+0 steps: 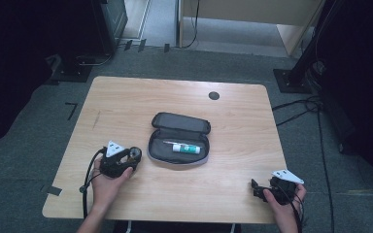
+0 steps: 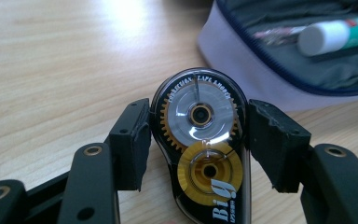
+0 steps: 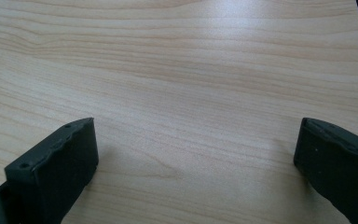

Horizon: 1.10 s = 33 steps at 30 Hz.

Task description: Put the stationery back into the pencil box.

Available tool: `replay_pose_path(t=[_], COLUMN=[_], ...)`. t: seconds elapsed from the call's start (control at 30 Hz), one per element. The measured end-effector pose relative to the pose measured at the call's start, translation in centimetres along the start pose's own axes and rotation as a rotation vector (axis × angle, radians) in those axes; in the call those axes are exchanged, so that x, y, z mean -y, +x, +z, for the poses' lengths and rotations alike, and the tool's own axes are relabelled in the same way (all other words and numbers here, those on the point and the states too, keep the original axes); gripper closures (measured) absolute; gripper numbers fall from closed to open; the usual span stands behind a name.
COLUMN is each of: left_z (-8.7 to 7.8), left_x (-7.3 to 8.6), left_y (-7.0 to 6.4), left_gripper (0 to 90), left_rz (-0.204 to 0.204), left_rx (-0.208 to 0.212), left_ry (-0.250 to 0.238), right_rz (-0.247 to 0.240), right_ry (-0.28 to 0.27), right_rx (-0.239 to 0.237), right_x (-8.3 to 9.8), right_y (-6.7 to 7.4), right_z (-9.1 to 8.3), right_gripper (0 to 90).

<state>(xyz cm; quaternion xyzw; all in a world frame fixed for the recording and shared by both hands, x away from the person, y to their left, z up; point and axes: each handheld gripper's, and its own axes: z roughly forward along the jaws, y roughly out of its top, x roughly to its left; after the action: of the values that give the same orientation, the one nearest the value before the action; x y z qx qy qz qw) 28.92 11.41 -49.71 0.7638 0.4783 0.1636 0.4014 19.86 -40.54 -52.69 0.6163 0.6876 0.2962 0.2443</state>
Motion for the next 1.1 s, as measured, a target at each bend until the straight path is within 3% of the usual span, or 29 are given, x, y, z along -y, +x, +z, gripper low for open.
replay_pose_path(t=[0.13, 1.1], left_z=[-0.4, -2.0], left_x=[-0.2, -3.7], left_y=[-0.4, -3.2], left_gripper=[42.3, 42.4], left_rz=[0.004, 0.05], left_rx=[0.04, 0.154], left_ry=[-0.041, -0.16], right_rz=[0.002, 0.003], right_ry=[0.001, 0.001], right_rx=[-0.001, -0.001], right_x=[0.0, 0.0], right_y=[0.0, 0.0], right_z=[0.0, 0.0], right_gripper=[0.0, 0.0])
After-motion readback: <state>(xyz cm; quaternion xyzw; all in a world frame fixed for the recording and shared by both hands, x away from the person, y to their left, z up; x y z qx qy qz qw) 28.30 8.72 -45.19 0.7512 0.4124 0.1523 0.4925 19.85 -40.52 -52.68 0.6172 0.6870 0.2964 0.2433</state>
